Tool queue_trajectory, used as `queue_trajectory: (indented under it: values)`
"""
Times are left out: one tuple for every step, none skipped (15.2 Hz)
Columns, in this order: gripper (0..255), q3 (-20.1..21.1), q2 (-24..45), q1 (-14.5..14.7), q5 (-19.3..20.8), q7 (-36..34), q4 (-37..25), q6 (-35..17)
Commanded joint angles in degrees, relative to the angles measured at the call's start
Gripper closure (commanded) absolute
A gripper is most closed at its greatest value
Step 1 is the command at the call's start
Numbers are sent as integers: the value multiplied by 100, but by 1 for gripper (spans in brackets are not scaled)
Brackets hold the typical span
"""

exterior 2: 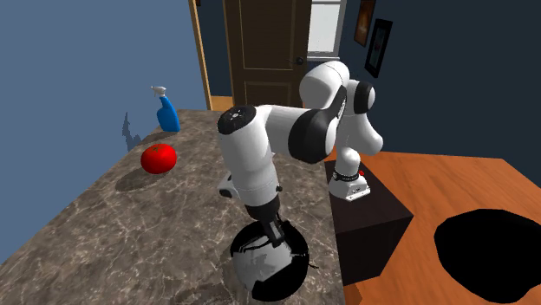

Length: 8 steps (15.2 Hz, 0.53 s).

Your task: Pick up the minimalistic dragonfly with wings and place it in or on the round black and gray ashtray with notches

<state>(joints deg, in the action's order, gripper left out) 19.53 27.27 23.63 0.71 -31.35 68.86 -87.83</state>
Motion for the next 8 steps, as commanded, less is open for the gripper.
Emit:
queue_trajectory:
  values:
    - [255,-3,-20,-17,-5,16,189,-171]
    - [255,-4,-31,-26,-8,23,283,-254]
    - [255,-6,-40,-34,-11,31,375,-335]
    - [255,-7,-46,-40,-12,36,441,-396]
    - [255,-7,-46,-40,-12,37,443,-396]
    - [255,-7,-46,-40,-12,37,442,-396]
    - [255,-7,-46,-40,-12,36,442,-396]
    - [255,-7,-46,-40,-12,36,442,-396]
